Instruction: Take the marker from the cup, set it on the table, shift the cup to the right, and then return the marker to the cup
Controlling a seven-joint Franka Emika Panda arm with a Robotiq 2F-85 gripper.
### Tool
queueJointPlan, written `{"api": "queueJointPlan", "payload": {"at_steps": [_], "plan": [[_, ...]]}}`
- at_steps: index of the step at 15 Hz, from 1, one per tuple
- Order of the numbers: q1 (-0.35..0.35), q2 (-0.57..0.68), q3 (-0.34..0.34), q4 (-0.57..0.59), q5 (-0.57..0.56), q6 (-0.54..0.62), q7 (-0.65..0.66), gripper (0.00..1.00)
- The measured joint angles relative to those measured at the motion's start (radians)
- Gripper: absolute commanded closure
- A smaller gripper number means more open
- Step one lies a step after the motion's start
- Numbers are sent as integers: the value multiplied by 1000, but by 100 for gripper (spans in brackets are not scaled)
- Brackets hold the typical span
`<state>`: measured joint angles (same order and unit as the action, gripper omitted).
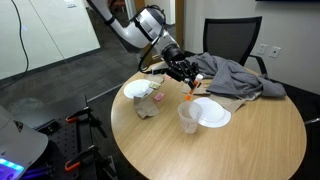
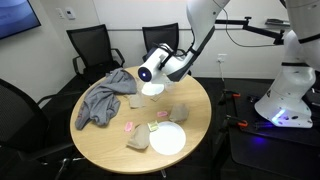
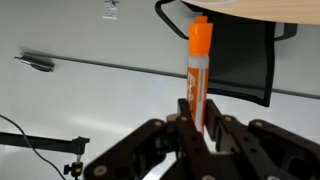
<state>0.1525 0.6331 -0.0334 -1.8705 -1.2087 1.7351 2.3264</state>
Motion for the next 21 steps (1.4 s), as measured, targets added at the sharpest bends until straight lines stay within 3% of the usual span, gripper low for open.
{"api": "queueJointPlan", "payload": {"at_steps": [8,21], "plan": [[-11,77,0,39,11,0,75,95],[-28,159,0,83,70,0,77,95]]}}
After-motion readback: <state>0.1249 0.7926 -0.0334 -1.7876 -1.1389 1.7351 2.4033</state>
